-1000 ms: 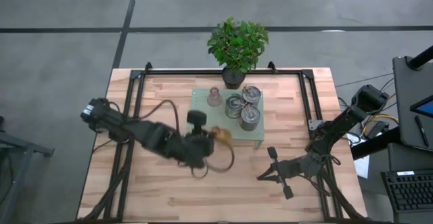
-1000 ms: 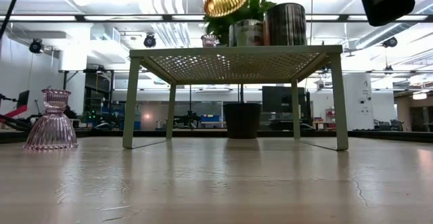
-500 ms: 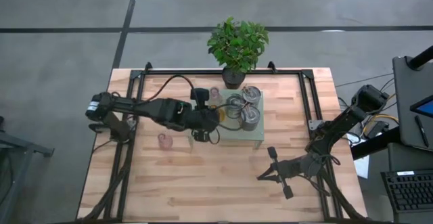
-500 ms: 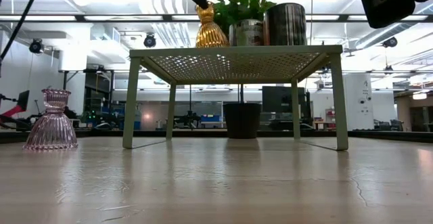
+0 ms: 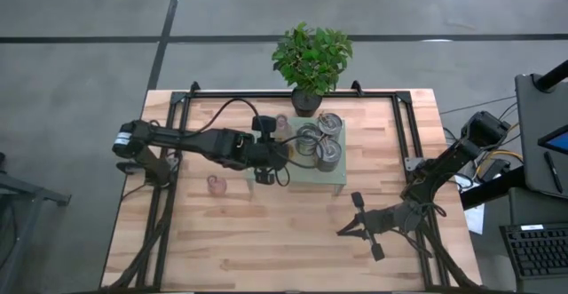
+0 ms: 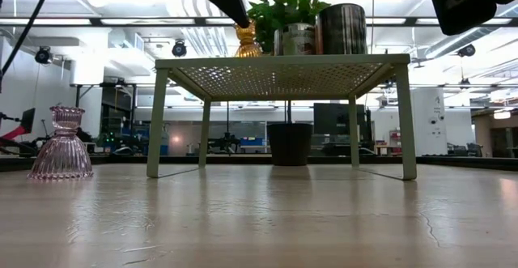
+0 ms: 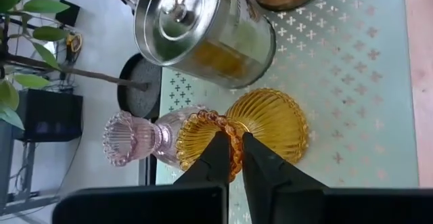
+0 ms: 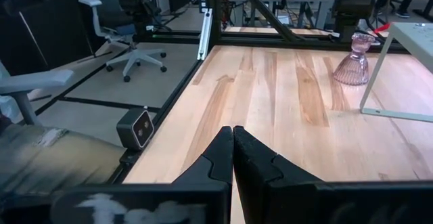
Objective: Pick & Place candle stick holders
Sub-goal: Put the yellow candle holder on the shelf, then put the purple candle holder on the shelf
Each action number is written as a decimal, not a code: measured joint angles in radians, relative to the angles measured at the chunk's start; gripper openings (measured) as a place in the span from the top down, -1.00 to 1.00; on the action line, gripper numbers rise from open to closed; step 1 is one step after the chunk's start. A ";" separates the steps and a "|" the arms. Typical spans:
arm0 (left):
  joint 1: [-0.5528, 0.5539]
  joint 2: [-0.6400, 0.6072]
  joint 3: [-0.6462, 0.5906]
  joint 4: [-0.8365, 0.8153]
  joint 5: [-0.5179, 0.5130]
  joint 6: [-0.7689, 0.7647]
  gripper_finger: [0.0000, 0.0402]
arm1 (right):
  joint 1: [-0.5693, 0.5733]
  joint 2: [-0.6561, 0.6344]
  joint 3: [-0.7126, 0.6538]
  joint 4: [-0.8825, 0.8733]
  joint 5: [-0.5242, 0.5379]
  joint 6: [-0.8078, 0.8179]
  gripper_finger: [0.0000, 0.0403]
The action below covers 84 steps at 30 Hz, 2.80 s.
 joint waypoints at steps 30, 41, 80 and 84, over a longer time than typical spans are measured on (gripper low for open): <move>-0.068 -0.068 0.056 -0.011 -0.035 -0.088 0.53 | 0.000 0.000 -0.003 -0.002 0.018 0.004 0.96; -0.239 -0.159 0.046 -0.483 0.007 -0.568 0.53 | -0.001 0.000 -0.012 -0.002 0.017 0.023 0.96; -0.346 -0.380 -0.750 -0.266 0.326 -0.904 0.53 | -0.001 0.001 -0.028 0.001 0.071 0.052 0.96; -0.346 -0.380 -0.692 -0.265 0.303 -0.886 0.53 | -0.002 0.001 -0.028 0.000 0.071 0.049 0.96</move>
